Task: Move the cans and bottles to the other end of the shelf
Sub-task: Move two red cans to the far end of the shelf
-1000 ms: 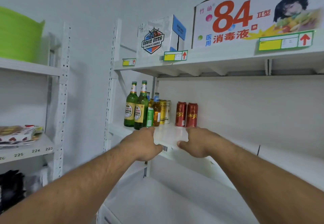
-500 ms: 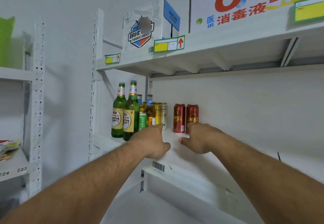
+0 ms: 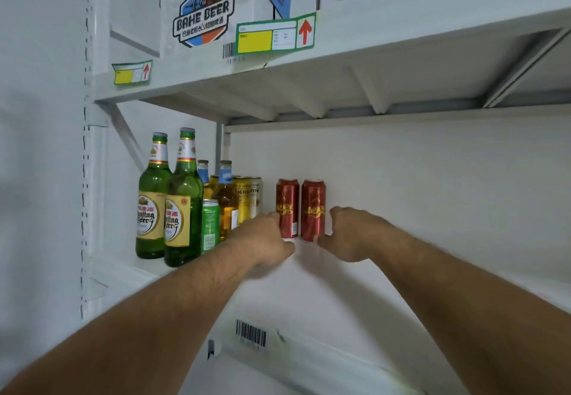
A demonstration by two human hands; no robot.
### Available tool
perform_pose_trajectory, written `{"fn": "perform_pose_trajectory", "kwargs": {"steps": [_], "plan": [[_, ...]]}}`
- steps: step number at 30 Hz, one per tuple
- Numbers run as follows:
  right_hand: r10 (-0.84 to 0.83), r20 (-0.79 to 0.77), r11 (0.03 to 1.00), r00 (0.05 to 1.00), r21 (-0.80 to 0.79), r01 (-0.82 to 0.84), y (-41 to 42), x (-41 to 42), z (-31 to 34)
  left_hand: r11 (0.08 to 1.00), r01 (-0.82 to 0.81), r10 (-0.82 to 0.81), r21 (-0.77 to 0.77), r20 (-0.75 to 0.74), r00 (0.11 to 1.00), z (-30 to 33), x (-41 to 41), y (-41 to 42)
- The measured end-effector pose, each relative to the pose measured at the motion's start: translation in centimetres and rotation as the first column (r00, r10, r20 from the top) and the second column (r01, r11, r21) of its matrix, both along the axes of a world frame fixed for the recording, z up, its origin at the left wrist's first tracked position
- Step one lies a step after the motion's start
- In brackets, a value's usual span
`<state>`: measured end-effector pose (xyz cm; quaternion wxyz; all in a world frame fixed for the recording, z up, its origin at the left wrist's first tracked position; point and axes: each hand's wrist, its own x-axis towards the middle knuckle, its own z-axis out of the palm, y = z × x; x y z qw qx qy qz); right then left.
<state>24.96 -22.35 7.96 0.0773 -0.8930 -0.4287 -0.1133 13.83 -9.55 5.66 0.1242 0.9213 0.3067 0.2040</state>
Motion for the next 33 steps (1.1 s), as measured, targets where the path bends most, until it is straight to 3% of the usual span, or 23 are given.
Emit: {"fn": "perform_pose_trajectory", "kwargs": {"steps": [10, 13, 19, 22, 33], "plan": [[-0.084, -0.071, 0.984, 0.994, 0.153, 0.094, 7.7, 5.3, 1.1, 0.979, 0.042, -0.015, -0.198, 0.138, 0.990, 0.8, 7.3, 9.9], [-0.078, -0.162, 0.959, 0.984, 0.259, 0.119, 10.3, 7.0, 1.2, 0.961, 0.077, -0.020, -0.264, 0.211, 0.977, 0.7, 10.0, 12.3], [-0.016, -0.412, 0.801, 0.911, 0.540, 0.259, 15.4, 11.5, 0.5, 0.891, 0.194, -0.056, -0.411, 0.325, 0.944, -0.3, 14.8, 15.2], [0.096, -0.479, 0.710, 0.873, 0.648, 0.277, 16.5, 12.8, 0.4, 0.854, 0.252, -0.082, -0.455, 0.361, 0.929, -1.3, 16.8, 16.6], [0.166, -0.501, 0.608, 0.849, 0.730, 0.312, 17.0, 13.9, -0.2, 0.793, 0.303, -0.043, -0.528, 0.449, 0.893, -2.0, 18.3, 18.7]]}}
